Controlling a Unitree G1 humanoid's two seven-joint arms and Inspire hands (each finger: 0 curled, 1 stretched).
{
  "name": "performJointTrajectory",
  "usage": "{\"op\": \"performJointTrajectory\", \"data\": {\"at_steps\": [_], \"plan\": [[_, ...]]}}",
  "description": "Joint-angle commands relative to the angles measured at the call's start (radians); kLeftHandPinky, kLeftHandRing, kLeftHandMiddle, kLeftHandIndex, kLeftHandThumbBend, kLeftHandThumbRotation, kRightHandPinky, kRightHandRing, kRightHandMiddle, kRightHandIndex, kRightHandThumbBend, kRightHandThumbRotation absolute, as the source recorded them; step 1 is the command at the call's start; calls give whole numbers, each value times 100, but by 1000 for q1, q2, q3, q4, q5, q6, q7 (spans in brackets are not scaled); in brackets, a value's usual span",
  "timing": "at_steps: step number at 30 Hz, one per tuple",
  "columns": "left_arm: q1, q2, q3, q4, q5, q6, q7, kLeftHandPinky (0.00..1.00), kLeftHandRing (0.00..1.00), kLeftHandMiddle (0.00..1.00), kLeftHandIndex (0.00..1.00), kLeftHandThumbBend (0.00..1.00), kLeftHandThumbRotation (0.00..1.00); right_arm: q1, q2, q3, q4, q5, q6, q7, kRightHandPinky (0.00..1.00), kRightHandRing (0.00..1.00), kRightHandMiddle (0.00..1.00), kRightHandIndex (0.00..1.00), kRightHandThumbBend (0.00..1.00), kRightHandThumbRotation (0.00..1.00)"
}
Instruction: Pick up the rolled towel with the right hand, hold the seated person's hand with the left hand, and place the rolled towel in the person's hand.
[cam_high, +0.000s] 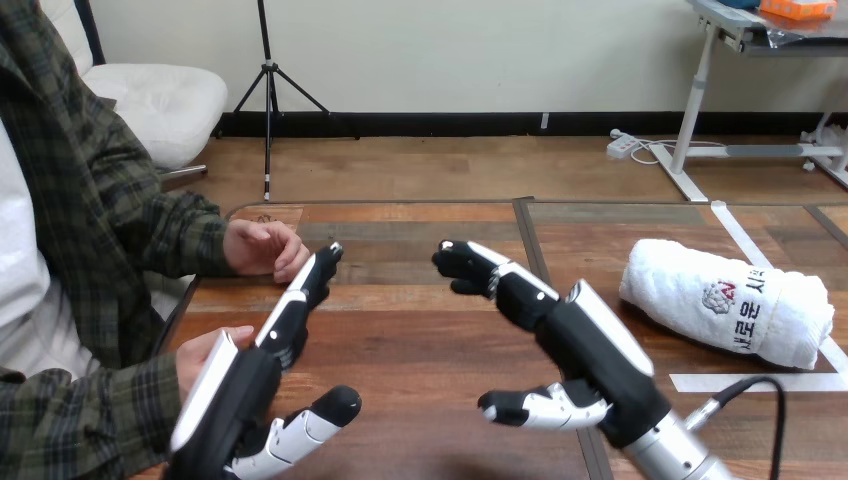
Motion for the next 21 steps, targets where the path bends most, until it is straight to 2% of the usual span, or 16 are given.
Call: {"op": "performJointTrajectory", "data": {"at_steps": [1, 6, 12, 15, 21], "plan": [[-83, 40, 19, -17, 15, -45, -4, 97, 98, 100, 98, 85, 80, -102, -39, -20, -10, 9, -11, -7, 88, 90, 90, 91, 100, 62], [-90, 59, 18, -13, 6, -47, -12, 95, 98, 100, 98, 85, 78, -115, -64, -21, -12, 3, 2, -11, 89, 91, 91, 91, 100, 62], [-93, 69, 16, -19, -8, -47, -13, 94, 97, 99, 98, 86, 76, -136, -103, -29, 0, -47, -14, -46, 90, 93, 92, 92, 100, 65], [-99, 65, 6, -18, -41, -53, -24, 94, 97, 99, 97, 86, 75, -147, -117, -31, 5, -48, -5, -51, 91, 93, 92, 92, 100, 65], [-99, 54, -3, -33, -60, -35, -28, 95, 97, 99, 97, 87, 74, -178, -147, -36, 21, -38, 6, -48, 92, 94, 92, 93, 100, 64]]}}
